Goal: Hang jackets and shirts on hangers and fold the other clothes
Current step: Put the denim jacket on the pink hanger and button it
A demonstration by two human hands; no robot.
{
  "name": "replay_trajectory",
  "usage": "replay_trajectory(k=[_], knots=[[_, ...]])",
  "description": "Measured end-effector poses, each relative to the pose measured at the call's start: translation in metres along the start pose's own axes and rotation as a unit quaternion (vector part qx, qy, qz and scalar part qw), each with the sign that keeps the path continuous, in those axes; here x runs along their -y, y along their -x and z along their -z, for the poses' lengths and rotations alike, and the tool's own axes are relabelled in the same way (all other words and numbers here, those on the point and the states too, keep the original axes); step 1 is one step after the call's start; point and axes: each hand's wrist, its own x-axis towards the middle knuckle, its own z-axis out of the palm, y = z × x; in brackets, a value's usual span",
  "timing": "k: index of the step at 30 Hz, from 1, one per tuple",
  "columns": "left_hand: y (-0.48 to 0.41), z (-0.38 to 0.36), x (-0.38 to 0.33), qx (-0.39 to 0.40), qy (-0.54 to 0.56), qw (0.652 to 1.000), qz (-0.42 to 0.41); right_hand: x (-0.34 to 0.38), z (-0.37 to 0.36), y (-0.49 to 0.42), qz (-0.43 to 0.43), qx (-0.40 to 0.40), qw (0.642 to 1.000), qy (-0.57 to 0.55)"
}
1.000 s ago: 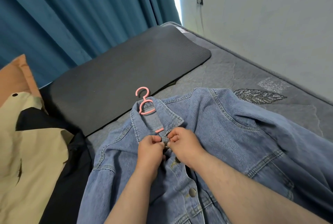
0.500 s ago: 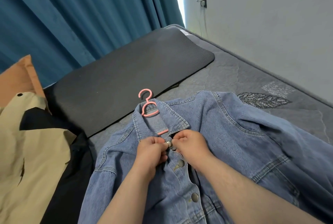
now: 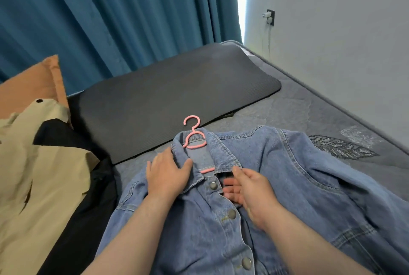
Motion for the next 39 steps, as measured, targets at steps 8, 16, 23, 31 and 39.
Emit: replay_trajectory(k=[8,16,23,31,39], knots=[[-0.012,0.026,-0.012,0.013,0.034,0.998,0.042,0.006,-0.001,0.006,-0.015,-0.009,1.000,-0.010],[0.042,0.078,-0.042,-0.045,0.039,0.997,-0.058,0.034,0.032,0.055,0.134,-0.142,0.964,0.179],[0.093,0.147,-0.129,-0.115,0.043,0.982,-0.143,0.136,0.080,0.125,0.419,-0.128,0.752,0.493],[0.183,0.269,-0.235,-0.141,0.104,0.958,-0.228,0.275,0.124,0.266,0.347,-0.001,0.766,0.542],[0.274,0.406,-0.308,-0.021,0.132,0.935,-0.329,0.360,0.151,0.433,0.328,0.005,0.809,0.487]])
